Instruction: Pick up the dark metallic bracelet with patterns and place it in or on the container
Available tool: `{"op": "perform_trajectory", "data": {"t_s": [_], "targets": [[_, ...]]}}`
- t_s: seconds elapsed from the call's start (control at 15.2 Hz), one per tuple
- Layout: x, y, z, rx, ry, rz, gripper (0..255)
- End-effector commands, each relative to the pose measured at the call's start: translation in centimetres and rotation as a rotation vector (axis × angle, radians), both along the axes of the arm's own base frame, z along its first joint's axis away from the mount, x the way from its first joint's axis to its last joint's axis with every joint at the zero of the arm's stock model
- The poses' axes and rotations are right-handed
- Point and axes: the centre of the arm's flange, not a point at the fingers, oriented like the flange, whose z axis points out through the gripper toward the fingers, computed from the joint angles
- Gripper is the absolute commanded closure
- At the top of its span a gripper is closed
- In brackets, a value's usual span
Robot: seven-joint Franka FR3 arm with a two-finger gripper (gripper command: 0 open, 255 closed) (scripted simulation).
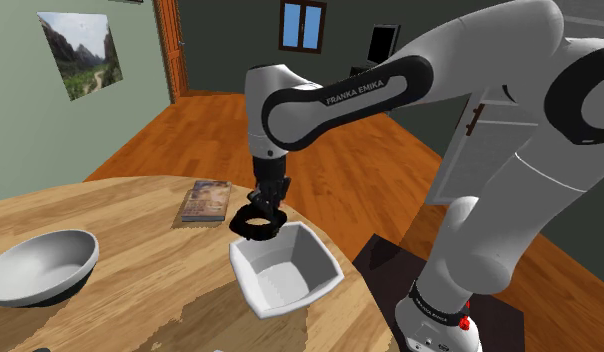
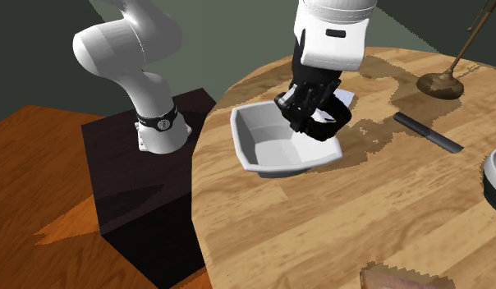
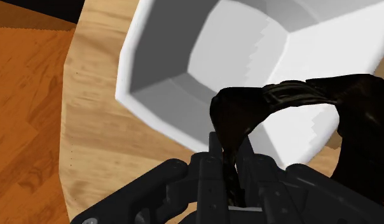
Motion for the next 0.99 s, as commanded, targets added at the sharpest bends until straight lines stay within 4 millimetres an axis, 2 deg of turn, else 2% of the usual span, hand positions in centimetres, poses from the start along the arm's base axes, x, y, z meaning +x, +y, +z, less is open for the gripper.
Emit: {"op": "perform_trajectory", "data": {"t_s": [0.0,0.13,0.92], "targets": [[-1.0,-2.3,0.0,0.001,0.0,0.001,255],[-1.8,-4.5,0.0,0.001,0.0,0.001,255],[-1.8,-4.5,-6.6,0.001,0.0,0.001,255]]}}
